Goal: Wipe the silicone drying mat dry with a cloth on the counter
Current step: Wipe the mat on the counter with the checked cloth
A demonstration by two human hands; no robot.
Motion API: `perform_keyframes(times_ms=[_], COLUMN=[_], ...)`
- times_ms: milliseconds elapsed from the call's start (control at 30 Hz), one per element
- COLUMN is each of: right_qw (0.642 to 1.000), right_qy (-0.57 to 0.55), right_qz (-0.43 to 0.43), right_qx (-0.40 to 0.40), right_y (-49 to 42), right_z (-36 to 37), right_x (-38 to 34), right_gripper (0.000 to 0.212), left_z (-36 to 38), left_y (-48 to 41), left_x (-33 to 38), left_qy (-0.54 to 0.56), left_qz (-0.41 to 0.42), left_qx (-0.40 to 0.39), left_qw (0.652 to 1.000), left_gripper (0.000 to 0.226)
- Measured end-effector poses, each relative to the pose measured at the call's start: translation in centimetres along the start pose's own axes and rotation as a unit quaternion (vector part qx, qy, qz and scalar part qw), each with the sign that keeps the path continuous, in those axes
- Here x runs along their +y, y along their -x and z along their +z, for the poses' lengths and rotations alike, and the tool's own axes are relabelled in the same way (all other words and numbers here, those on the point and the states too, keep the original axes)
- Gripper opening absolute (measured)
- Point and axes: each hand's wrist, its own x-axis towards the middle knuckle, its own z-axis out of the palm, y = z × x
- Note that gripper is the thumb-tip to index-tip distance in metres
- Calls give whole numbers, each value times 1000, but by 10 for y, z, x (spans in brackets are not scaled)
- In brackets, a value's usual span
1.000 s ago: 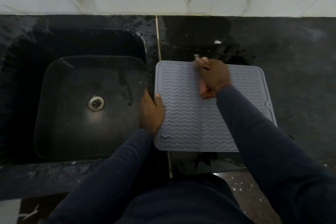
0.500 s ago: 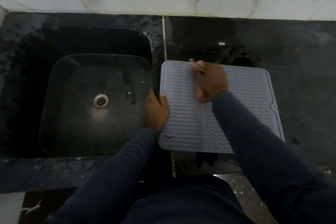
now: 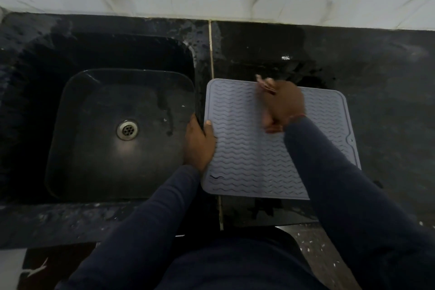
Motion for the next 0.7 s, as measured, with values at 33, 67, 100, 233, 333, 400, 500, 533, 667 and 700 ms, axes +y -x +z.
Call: perform_keyframes(times_ms=[33, 67, 100, 233, 333, 400, 500, 533, 667, 700], right_qw=[999, 997, 996, 996, 987, 986, 998, 999, 998, 999], right_qy=[23, 44, 54, 43, 35, -24, -20, -11, 31, 32], right_qz=[32, 49, 45, -76, -148, -144, -53, -4, 29, 7], right_qx=[25, 42, 54, 24, -49, -79, 2, 36, 56, 43], right_y=[5, 10, 16, 38, 33, 29, 19, 15, 19, 22], right_z=[-4, -1, 8, 58, 61, 39, 9, 4, 31, 39], right_x=[13, 18, 11, -65, -84, -65, -5, 13, -8, -27], right_gripper=[35, 35, 34, 22, 22, 32, 40, 40, 35, 33], left_z=[0, 1, 0, -1, -2, -2, -3, -2, -2, -2], left_y=[0, 0, -1, 0, -1, 0, 1, 2, 2, 1], left_x=[0, -1, -1, 1, 0, 0, 1, 0, 2, 2], left_qy=[-4, -7, -7, 6, 6, 8, 13, 16, 2, 0], left_qz=[-3, -5, -5, -9, -12, -9, 0, 4, 8, 7], left_qx=[2, 6, 7, 4, 5, -5, 0, 5, 4, 3], left_qw=[1000, 1000, 1000, 1000, 1000, 1000, 1000, 1000, 1000, 1000], left_gripper=[65, 65, 64, 63, 63, 61, 51, 50, 50, 50])
